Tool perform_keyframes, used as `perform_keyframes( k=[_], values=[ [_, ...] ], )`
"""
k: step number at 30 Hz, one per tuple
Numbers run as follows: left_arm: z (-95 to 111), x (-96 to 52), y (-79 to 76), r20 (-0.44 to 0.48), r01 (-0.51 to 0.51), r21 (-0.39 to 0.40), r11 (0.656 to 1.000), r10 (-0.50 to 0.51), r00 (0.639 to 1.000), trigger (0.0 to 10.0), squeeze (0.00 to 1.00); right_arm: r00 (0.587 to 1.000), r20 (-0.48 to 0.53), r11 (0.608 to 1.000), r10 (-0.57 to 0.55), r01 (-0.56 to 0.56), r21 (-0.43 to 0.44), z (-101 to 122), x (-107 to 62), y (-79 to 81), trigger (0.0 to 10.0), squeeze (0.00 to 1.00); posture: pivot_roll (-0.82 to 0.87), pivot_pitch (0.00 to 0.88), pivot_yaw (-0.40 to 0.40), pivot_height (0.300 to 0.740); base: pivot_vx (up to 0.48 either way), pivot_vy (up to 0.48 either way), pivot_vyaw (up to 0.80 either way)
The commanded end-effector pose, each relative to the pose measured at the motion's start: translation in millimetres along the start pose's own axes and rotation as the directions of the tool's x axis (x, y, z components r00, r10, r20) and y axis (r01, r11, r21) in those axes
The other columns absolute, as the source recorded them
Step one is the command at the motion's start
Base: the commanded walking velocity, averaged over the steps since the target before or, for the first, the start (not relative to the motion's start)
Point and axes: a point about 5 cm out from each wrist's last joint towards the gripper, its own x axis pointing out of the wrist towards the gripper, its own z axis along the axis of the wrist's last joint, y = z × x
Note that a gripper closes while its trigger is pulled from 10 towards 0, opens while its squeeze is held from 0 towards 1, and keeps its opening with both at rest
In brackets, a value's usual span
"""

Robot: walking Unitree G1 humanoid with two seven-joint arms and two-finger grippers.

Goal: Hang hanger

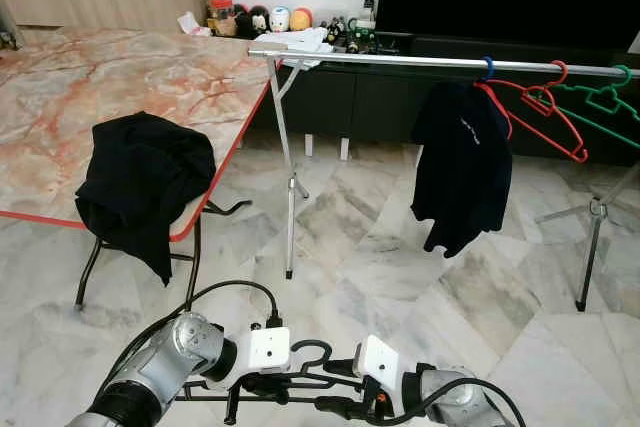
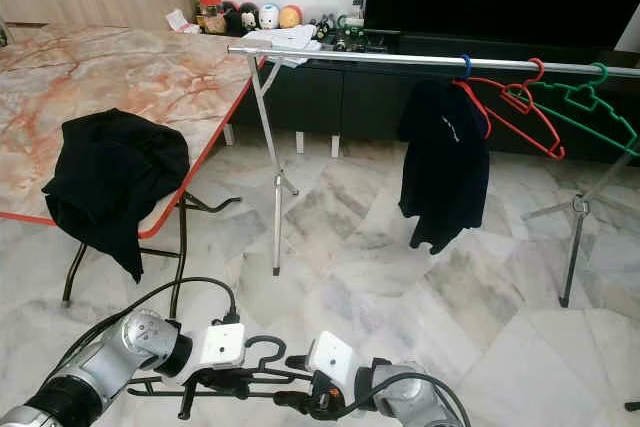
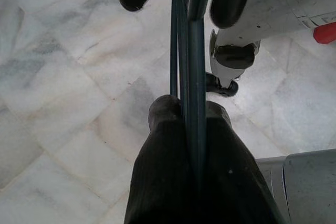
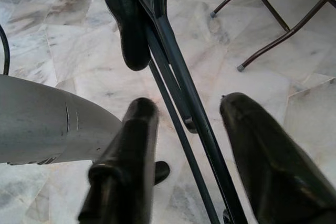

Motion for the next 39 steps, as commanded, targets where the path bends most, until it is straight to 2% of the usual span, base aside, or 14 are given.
perform_keyframes(
  k=[1, 13, 24, 28, 31, 32, 33, 34, 35, 39],
  values=[
    [-0.8, -2.0, 0.8, -0.013, 0.002, 0.008, 1.0, -0.002, 1.0, 10.0, 0.0, 1.0, 0.001, 1.0, -0.006, 0.006, 0.014, 0.3, 1.7, 0.0, 0.0, 0.0, 0.09, 0.066, 0.0, 0.74, 0.0, 0.0, 0.0],
    [0.1, -1.6, 1.4, -0.006, -0.006, 0.025, 1.0, 0.006, 1.0, 10.0, 0.0, 1.0, 0.002, 0.999, -0.008, 0.008, 0.033, -1.1, 3.6, 1.8, 0.0, 0.0, 0.09, 0.066, 0.0, 0.74, 0.0, 0.0, 0.0],
    [3.1, 0.1, 2.6, 0.029, -0.032, 0.077, 0.996, 0.03, 0.999, 10.0, 0.0, 1.0, 0.003, 0.999, 0.013, -0.013, 0.051, -1.7, 3.2, 2.5, 0.0, 0.0, 0.09, 0.069, 0.002, 0.74, 0.0, 0.0, 0.0],
    [4.0, -0.3, 1.0, 0.062, -0.022, 0.101, 0.995, 0.015, 0.998, 10.0, 0.0, 1.0, 0.003, 0.998, 0.023, -0.023, 0.055, -2.4, 1.1, 2.1, 0.0, 0.0, 0.08, 0.069, 0.001, 0.74, 0.0, 0.0, 0.0],
    [4.1, -1.2, 0.2, 0.068, 0.004, 0.084, 0.996, -0.01, 0.998, 10.0, 0.0, 1.0, 0.005, 0.998, 0.031, -0.031, 0.053, -2.5, 0.1, 2.2, 0.0, 0.0, 0.08, 0.07, 0.001, 0.74, 0.0, 0.0, 0.0],
    [4.3, -1.5, 0.0, 0.073, 0.011, 0.083, 0.996, -0.017, 0.997, 10.0, 0.3, 0.999, 0.007, 0.998, 0.034, -0.035, 0.053, -2.4, -0.2, 2.2, 0.0, 0.0, 0.08, 0.07, 0.0, 0.74, 0.0, 0.0, 0.0],
    [5.1, -2.6, -0.1, 0.087, 0.019, 0.079, 0.997, -0.026, 0.996, 10.0, 0.8, 0.999, 0.011, 0.998, 0.042, -0.042, 0.051, -2.1, -0.7, 2.4, 0.0, 0.0, 0.08, 0.071, 0.0, 0.74, 0.0, 0.0, 0.0],
    [5.4, -3.0, -0.1, 0.093, 0.022, 0.079, 0.997, -0.029, 0.995, 10.0, 0.8, 0.999, 0.013, 0.998, 0.045, -0.045, 0.05, -2.0, -0.9, 2.5, 0.0, 0.0, 0.08, 0.071, 0.0, 0.74, 0.0, 0.0, 0.0],
    [5.9, -3.7, 0.3, 0.102, 0.023, 0.073, 0.997, -0.03, 0.994, 10.0, 1.0, 0.999, 0.013, 0.998, 0.048, -0.049, 0.048, -1.9, -1.0, 2.6, 0.0, 0.0, 0.08, 0.071, 0.0, 0.74, 0.0, 0.0, 0.0],
    [5.2, -7.2, 1.0, 0.14, 0.055, 0.004, 0.998, -0.056, 0.989, 10.0, 1.0, 0.997, -0.012, 0.997, 0.07, -0.07, 0.023, -3.0, -1.1, 4.0, 0.0, 0.0, 0.08, 0.072, -0.002, 0.74, 0.0, 0.0, 0.0]
  ],
)
